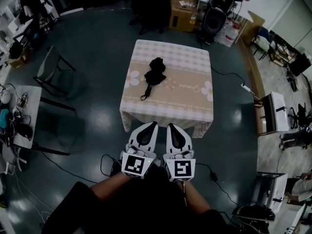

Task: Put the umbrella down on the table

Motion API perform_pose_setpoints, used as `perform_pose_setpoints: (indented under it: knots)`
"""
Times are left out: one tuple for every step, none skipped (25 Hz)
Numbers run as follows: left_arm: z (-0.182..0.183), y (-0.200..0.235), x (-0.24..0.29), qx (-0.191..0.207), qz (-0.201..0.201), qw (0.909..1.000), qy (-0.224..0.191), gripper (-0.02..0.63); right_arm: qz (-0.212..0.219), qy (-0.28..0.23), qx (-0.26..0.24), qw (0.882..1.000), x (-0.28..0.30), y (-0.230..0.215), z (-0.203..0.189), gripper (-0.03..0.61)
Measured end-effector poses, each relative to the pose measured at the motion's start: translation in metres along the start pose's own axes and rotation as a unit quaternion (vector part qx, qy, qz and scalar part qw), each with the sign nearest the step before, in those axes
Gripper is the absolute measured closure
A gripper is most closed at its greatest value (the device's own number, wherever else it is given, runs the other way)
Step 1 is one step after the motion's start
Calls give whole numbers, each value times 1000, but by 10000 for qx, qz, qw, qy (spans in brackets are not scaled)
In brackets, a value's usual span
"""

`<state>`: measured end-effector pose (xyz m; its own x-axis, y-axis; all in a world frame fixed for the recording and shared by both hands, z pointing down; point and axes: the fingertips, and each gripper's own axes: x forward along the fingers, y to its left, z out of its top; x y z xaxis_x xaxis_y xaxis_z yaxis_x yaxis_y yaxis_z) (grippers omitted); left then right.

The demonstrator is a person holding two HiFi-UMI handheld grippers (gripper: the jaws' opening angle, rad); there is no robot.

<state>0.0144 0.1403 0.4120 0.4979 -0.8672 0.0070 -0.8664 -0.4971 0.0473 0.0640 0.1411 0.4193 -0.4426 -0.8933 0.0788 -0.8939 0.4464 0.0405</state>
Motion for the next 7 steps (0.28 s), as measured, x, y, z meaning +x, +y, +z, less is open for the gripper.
perform_pose_setpoints:
  knots:
    - [-1, -2, -1, 5, 15, 10000, 0, 597, 17, -3, -19, 10000, -3, 0, -1, 561]
    - [-3, -5, -2, -43, 24, 10000, -11, 597, 30, 0, -35, 10000, -6, -1, -2, 561]
    - [-5, -8, -2, -77, 19, 10000, -6, 597, 44, 6, -33, 10000, -8, -2, -3, 561]
    - [-8, -10, -2, -81, 13, 10000, 12, 597, 64, 15, -22, 10000, -10, -2, -5, 561]
    - [-11, -13, -2, -87, 10, 10000, 29, 597, 88, 21, -12, 10000, -11, -3, -7, 561]
    - [-13, -15, -3, -100, 7, 9999, 43, 597, 114, 26, -4, 9999, -12, -3, -9, 561]
    - [-16, -17, -3, -115, 5, 9999, 56, 595, 140, 30, 5, 9999, -14, -3, -10, 561]
